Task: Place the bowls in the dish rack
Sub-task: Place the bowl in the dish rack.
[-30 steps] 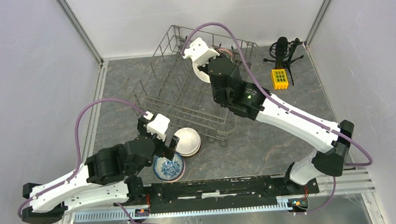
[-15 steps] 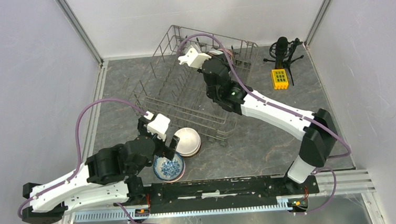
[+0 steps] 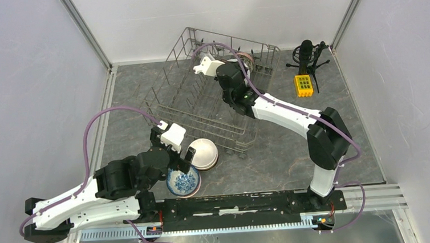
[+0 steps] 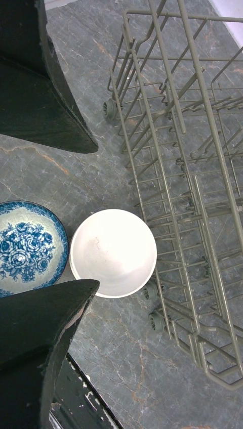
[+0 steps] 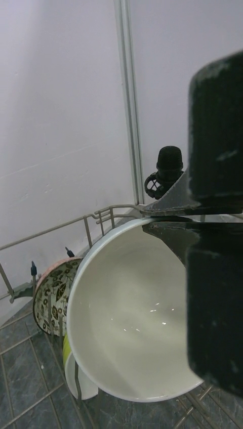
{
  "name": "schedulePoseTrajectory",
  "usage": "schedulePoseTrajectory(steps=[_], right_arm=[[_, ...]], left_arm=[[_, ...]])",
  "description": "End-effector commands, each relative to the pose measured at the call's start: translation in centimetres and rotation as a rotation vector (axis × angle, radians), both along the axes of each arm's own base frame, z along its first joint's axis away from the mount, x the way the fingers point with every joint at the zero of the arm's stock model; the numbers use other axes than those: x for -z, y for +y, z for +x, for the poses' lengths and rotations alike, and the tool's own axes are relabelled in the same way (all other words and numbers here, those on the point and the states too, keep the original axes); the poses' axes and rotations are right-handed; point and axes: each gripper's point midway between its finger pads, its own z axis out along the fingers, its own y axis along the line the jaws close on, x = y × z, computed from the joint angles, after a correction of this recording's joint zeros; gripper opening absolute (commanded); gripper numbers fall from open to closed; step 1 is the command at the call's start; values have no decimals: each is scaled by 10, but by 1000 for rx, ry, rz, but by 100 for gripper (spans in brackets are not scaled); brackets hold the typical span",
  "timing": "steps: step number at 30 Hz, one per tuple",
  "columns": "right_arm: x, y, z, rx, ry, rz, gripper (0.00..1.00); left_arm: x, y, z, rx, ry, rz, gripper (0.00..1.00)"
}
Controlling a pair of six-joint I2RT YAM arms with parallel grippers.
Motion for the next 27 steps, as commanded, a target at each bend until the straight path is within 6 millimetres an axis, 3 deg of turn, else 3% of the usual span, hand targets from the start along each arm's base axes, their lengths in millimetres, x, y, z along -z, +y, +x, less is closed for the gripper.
schedulePoseTrajectory(steps=[1,14,27], right_arm=[[-19,9,11,-35,-59,62,0],[7,8,17,-19,-41,-18,0],[13,5,21,-5,-108,-125,0]], left_arm=[[-12,0,4,-18,-25,-32,100],[-12,0,4,-16,-25,-33,100],[-14,0,3,-15,-26,-41,100]])
